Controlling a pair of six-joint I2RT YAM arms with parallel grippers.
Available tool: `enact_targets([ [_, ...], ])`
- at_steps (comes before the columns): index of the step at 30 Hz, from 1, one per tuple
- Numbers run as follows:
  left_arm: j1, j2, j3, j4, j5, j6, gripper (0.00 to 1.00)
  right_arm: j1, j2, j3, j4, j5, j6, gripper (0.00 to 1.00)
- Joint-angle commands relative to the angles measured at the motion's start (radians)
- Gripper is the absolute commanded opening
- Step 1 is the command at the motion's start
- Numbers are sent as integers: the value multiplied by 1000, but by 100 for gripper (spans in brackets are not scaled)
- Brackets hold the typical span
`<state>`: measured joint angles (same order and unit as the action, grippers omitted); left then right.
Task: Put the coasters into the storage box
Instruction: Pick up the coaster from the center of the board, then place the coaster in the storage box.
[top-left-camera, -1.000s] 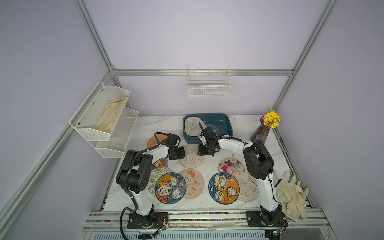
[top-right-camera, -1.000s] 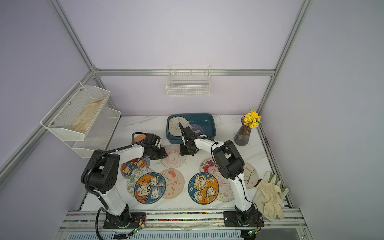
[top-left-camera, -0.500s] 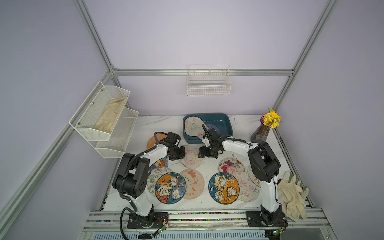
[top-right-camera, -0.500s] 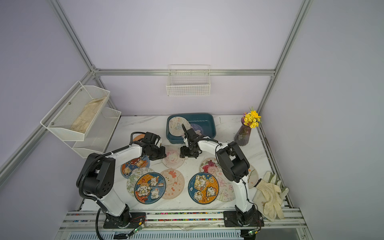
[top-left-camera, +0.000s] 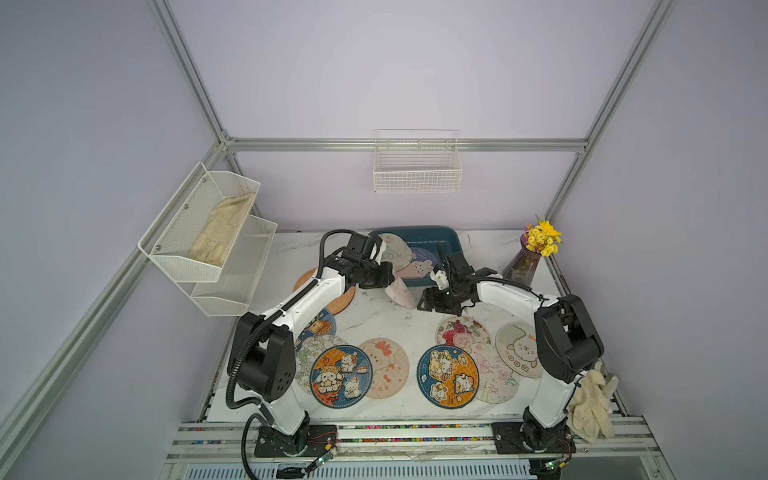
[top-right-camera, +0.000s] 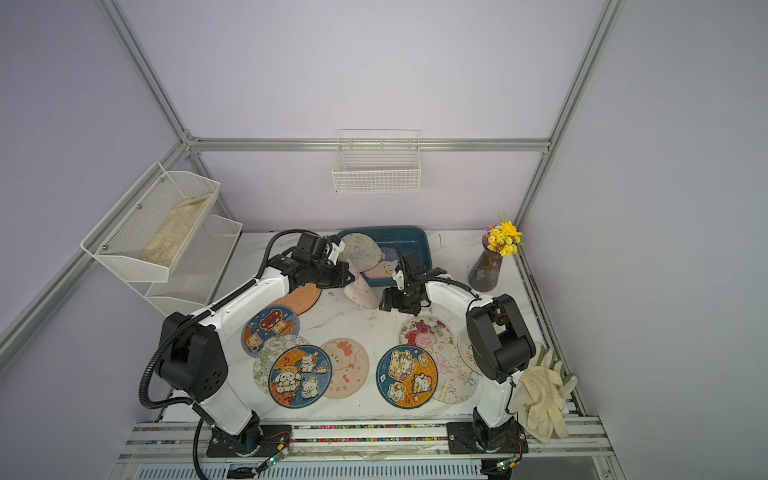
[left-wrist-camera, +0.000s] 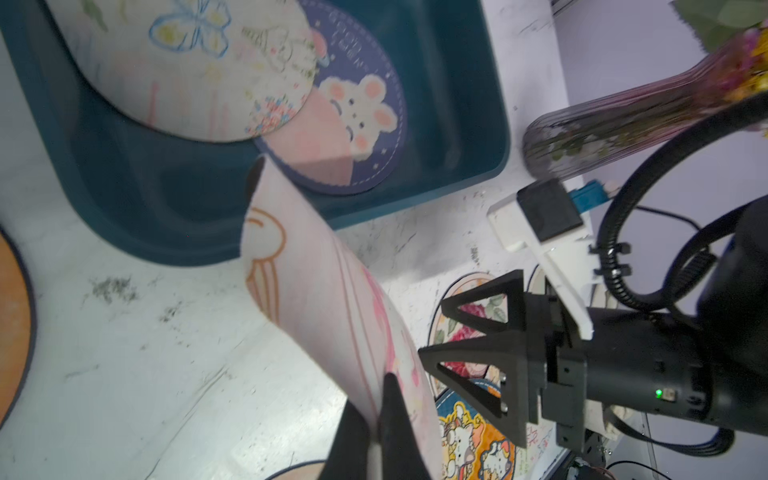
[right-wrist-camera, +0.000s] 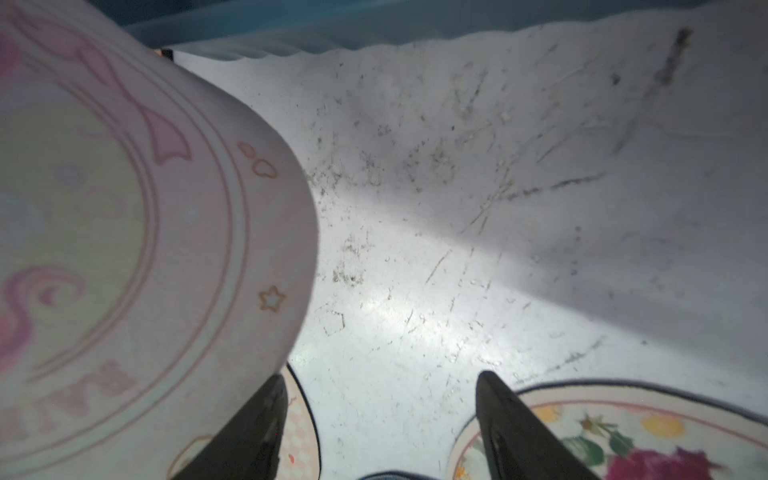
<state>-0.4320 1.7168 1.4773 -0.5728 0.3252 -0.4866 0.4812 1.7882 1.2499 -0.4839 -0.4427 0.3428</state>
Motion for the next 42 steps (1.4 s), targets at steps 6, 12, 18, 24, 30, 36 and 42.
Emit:
enact_targets([
  [6, -19, 191, 371, 1, 62, 16, 0, -40, -111, -71, -18, -30, -1, 74],
  [12, -34, 365, 609, 2, 74, 25, 0, -67, -152, -97, -21, -30, 8, 74],
  [18, -36, 541, 830, 9, 81, 26, 0, -91, -186, -118, -28, -23, 19, 75],
  [24, -21, 651, 880, 80, 80, -2, 0, -108, -207, -127, -40, -10, 36, 75],
  [30, 27, 681, 790, 84, -54, 6, 0, -115, -210, -130, -45, -7, 42, 75],
  [36, 58, 656, 699, 46, -225, 22, 0, -115, -197, -133, -45, -15, 35, 75],
  [42, 61, 646, 668, -27, -289, 69, 34, -116, -181, -139, -44, -16, 14, 77],
])
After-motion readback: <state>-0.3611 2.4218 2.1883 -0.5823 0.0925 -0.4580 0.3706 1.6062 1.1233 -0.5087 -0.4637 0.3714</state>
